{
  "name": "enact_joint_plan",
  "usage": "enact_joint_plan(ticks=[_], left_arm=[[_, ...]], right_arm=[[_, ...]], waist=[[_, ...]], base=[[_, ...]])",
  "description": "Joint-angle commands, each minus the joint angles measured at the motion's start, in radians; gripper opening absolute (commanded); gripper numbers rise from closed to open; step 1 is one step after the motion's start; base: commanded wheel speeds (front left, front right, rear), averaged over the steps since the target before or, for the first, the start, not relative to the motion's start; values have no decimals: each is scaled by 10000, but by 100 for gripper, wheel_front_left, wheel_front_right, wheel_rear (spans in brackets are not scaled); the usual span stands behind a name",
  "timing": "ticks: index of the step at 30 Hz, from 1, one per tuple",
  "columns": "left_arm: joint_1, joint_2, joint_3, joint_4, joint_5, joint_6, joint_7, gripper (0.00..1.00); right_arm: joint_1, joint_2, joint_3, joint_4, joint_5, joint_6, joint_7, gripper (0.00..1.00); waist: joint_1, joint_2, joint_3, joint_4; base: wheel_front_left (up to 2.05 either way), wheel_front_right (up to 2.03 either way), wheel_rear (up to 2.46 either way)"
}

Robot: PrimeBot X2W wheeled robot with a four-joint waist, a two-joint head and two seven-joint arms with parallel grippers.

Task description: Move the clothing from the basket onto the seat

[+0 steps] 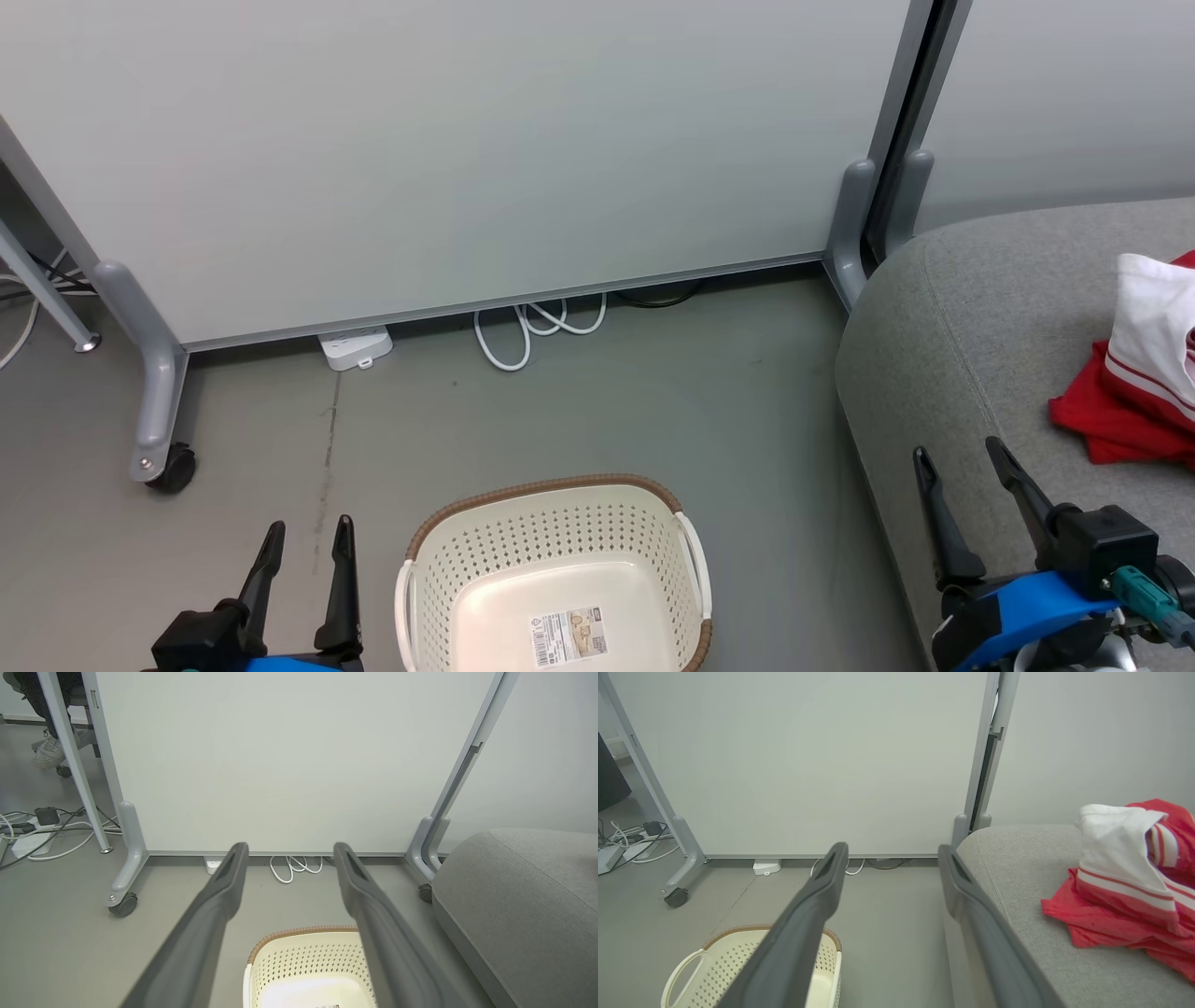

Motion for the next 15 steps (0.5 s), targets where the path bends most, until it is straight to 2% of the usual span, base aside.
enact_joint_plan(ticks=[1, 11, 12, 15], left_arm=[[-94, 14, 76, -7, 44, -20, -33, 100], [-58, 1, 78, 24, -96, -96, -33, 100], [-4, -23, 23, 41, -98, -81, 8, 0], [102, -65, -13, 310, -141, -82, 68, 0]], right_arm=[[141, 71, -35, -56, -75, -3, -33, 100], [103, 126, 18, -18, -86, -3, 13, 100], [6, 86, 14, 23, -17, 2, 7, 0], [40, 113, 18, 320, 40, 2, 21, 0]], waist=[[0, -1, -1, 13], [0, -1, -14, 14], [0, -1, -14, 16], [0, -1, -15, 17]], base=[[0, 0, 0], [0, 0, 0], [0, 0, 0], [0, 0, 0]])
